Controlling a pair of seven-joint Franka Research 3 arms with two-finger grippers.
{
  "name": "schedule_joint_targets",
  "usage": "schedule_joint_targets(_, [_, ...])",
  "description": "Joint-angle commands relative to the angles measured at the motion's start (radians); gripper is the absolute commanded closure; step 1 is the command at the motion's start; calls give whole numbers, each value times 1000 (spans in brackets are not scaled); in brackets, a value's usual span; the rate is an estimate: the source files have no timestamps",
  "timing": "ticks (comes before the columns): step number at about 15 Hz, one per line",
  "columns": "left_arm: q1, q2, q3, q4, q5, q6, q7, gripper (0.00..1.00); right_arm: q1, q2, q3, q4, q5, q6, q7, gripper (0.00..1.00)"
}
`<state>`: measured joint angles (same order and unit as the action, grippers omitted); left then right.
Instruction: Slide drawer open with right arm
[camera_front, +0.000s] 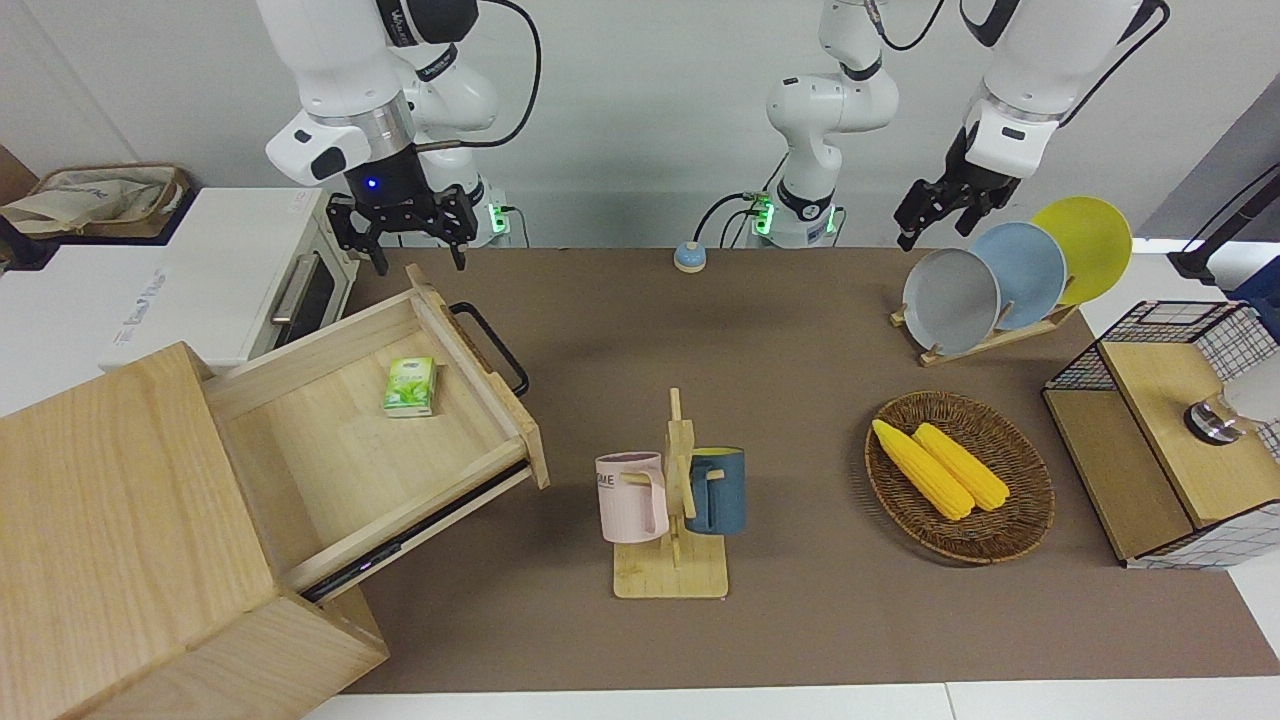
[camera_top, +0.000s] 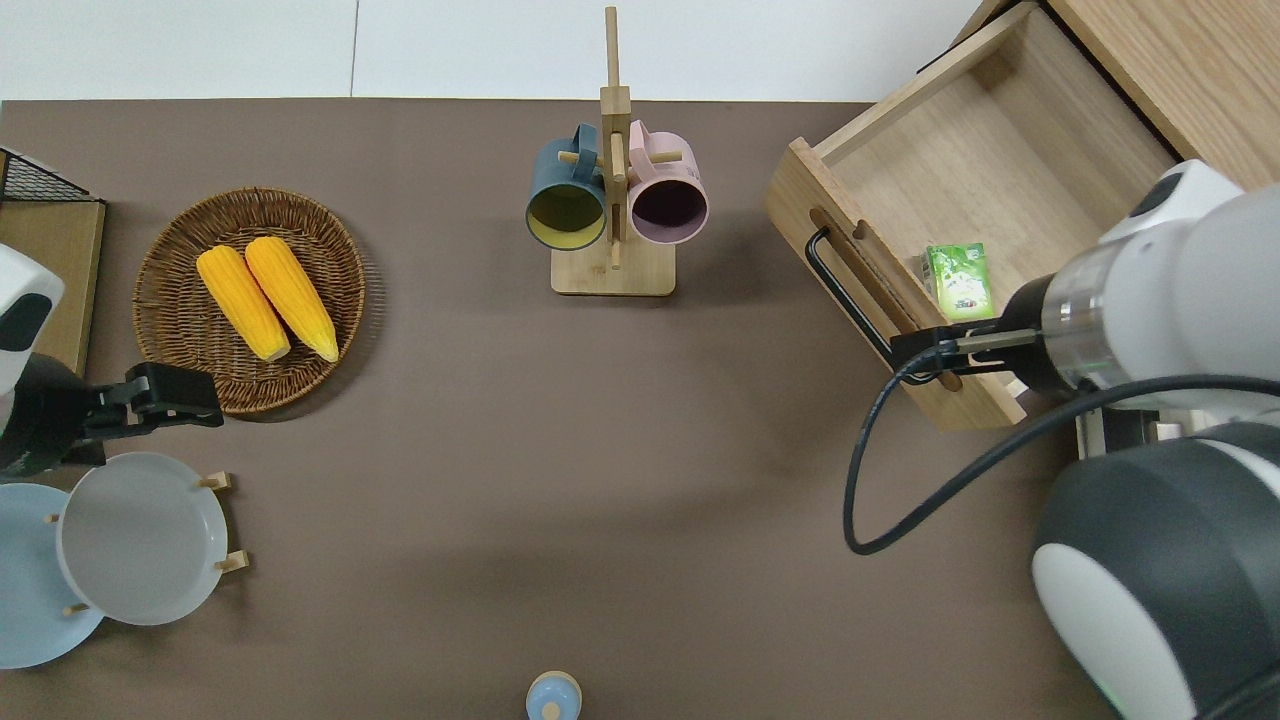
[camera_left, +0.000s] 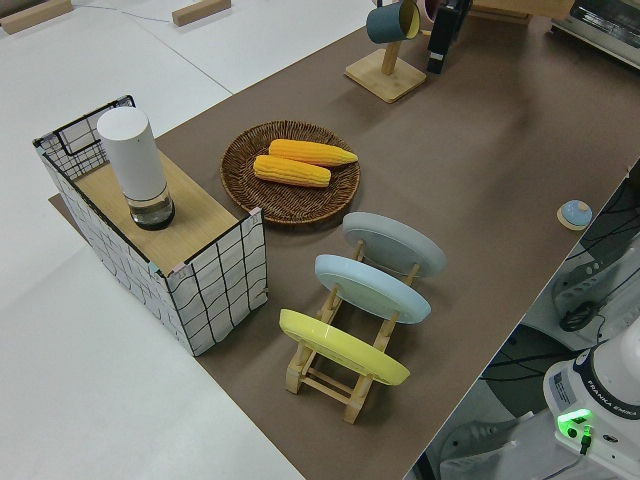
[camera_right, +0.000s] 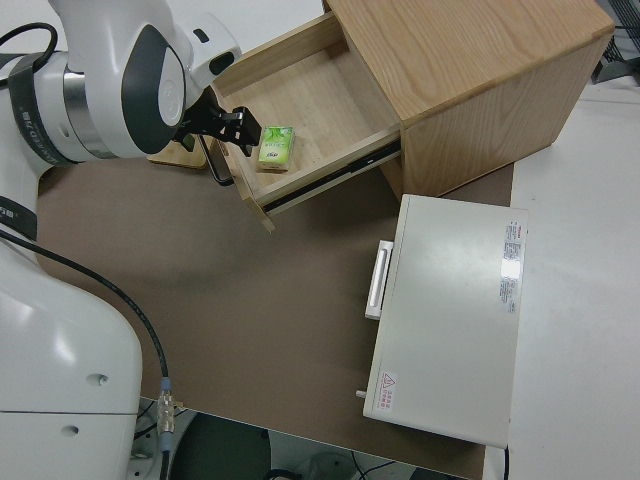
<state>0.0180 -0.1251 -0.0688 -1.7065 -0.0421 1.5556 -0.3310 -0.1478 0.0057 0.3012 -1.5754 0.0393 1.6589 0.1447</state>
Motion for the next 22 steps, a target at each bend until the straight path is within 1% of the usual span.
schedule_joint_targets(1, [-1, -8, 4, 4, -1, -15, 9, 7, -52, -29, 13, -35, 47, -5, -30, 11])
schedule_joint_targets(4, [-1, -8, 4, 4, -1, -15, 9, 7, -75, -35, 12, -31, 37, -21, -22, 11])
schedule_joint_targets(6, [-1, -8, 4, 4, -1, -15, 9, 7, -75, -36, 10, -26, 28, -22, -20, 11])
schedule_joint_targets(7, [-1, -8, 4, 4, -1, -15, 9, 7, -70, -36, 1, -25, 27, -25, -20, 11])
schedule_joint_targets(9, [-1, -8, 4, 4, -1, -15, 9, 7, -53, -36, -16, -17, -4, -54, -20, 11])
schedule_joint_targets(13, [-1, -8, 4, 4, -1, -15, 9, 7, -50, -38, -14, -12, -16, -57, -22, 11])
schedule_joint_targets(14, [-1, -8, 4, 4, -1, -17, 9, 7, -50, -33, -13, 10, -19, -57, -20, 11])
schedule_joint_targets(15, [-1, -8, 4, 4, -1, -15, 9, 7, -50, -29, -13, 18, -19, -57, -19, 11])
schedule_joint_targets(20, [-1, -8, 4, 4, -1, -17, 9, 7, -50, -30, -16, 20, -21, -65, -19, 11])
schedule_joint_targets(22, [-1, -8, 4, 4, -1, -15, 9, 7, -50, -30, -23, 20, -22, -64, -17, 11])
